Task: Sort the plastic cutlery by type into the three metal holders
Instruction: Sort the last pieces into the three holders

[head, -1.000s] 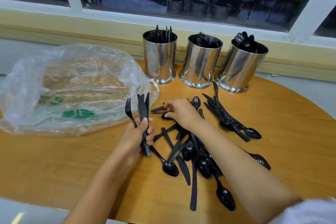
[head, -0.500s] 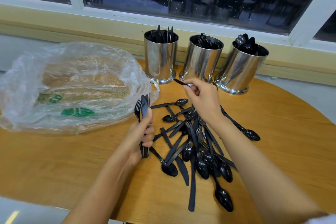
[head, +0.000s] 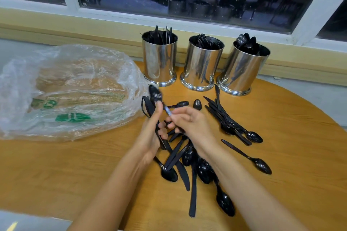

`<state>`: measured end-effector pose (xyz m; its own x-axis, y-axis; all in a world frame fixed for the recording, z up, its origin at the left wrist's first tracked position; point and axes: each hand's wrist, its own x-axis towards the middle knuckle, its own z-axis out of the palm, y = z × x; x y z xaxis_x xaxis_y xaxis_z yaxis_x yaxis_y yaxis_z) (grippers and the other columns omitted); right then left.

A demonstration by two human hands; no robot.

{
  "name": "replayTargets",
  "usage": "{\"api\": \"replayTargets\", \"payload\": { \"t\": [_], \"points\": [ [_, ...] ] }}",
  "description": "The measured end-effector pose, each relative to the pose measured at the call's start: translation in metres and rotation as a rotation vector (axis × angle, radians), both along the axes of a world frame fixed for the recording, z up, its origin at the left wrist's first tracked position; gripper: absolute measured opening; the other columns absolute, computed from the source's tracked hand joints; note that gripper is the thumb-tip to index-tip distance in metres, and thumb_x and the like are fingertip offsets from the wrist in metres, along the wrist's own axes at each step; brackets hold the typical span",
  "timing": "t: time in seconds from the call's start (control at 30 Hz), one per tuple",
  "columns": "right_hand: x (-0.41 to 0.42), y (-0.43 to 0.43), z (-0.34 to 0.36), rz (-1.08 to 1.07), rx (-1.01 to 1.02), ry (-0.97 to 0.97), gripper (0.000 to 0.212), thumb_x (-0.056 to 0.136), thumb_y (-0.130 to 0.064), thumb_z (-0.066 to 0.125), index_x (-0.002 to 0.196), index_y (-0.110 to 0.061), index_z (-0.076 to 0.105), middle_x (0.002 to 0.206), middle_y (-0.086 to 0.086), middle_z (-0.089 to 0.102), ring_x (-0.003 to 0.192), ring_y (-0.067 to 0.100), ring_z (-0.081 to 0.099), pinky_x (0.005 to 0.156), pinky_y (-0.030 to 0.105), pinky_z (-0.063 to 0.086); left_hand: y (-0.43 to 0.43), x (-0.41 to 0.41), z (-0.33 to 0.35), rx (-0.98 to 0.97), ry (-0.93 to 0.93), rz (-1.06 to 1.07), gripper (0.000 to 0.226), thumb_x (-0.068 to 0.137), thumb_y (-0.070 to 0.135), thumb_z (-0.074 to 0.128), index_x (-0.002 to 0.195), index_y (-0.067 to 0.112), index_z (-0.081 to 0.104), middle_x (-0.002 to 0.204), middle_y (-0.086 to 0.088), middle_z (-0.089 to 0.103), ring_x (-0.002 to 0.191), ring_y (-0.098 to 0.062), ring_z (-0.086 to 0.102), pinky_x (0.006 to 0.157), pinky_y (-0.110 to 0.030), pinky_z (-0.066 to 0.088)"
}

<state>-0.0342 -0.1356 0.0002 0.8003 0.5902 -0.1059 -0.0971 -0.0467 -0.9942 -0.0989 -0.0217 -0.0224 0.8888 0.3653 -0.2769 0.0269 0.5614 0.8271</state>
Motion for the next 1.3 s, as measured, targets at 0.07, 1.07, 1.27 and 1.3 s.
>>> {"api": "replayTargets", "payload": {
  "t": [0.07,1.07,1.27,1.3],
  "points": [
    [-0.010,0.005,-0.005,0.031,-0.025,-0.016,0.013,0.092,-0.005,0.063,0.103,-0.001,0.068,0.077,0.008,0.070,0.066,0.010,0.065,0.063,0.018,0.052,-0.005,0.002,0.003,0.013,-0.011,0.024,0.043,0.076,0.061,0.064,0.086,0.018,0.065,0.056,0.003,0.040,0.048,-0.009,0.037,0.052,-0.020,0.038],
    [0.082,0.045,0.008,-0.181,-0.282,-0.912,0.010,0.093,-0.006,0.061,0.101,-0.010,0.062,0.098,0.000,0.064,0.079,0.014,0.066,0.070,0.023,0.054,0.035,-0.015,-0.013,-0.324,-0.013,0.065,0.025,0.098,0.021,0.049,0.118,0.009,0.057,0.067,0.000,0.045,0.050,-0.007,0.040,0.045,-0.020,0.041],
    [0.043,0.002,0.016,-0.237,0.161,-0.179,0.010,0.089,0.000,0.064,0.097,-0.004,0.067,0.087,0.006,0.074,0.088,0.020,0.073,0.082,0.025,0.057,0.020,-0.001,-0.009,-0.271,0.006,0.066,0.033,0.090,0.034,0.056,0.113,0.010,0.057,0.065,0.003,0.042,0.050,-0.006,0.035,0.045,-0.019,0.038],
    [0.034,-0.001,0.013,-0.219,0.180,-0.174,0.011,0.088,0.000,0.066,0.098,-0.004,0.068,0.087,0.007,0.075,0.091,0.020,0.073,0.084,0.026,0.057,0.016,0.001,-0.008,-0.250,0.012,0.063,0.038,0.087,0.040,0.057,0.111,0.010,0.056,0.064,0.004,0.041,0.050,-0.006,0.034,0.045,-0.018,0.036]
  ]
}}
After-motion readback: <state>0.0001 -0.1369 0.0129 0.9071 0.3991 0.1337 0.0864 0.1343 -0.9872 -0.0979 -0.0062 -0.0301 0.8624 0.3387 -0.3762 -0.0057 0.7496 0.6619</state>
